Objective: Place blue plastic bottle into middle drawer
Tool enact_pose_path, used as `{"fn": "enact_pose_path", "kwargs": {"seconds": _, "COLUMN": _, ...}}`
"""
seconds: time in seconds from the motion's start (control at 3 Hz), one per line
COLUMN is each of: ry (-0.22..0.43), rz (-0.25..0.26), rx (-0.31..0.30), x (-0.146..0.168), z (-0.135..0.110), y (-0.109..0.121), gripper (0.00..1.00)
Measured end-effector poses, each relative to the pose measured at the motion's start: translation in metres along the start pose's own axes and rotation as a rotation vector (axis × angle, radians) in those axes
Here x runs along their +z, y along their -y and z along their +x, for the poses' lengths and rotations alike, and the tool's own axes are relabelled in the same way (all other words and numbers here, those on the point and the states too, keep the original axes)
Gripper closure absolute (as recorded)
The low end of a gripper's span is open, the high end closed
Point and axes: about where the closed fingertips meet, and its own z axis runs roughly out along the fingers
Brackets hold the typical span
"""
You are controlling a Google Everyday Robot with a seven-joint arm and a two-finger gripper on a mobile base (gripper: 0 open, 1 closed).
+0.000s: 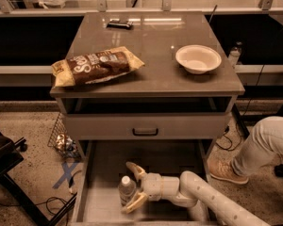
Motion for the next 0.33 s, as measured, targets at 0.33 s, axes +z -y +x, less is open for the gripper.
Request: {"fn": "enact_pose_path", "kwargs": {"seconds": 0.33, "ry": 0.000, "rz": 0.000, "rx": 0.000, "x": 0.0001, "z": 0.0000, "y": 0.0000, "gripper": 0.00}}
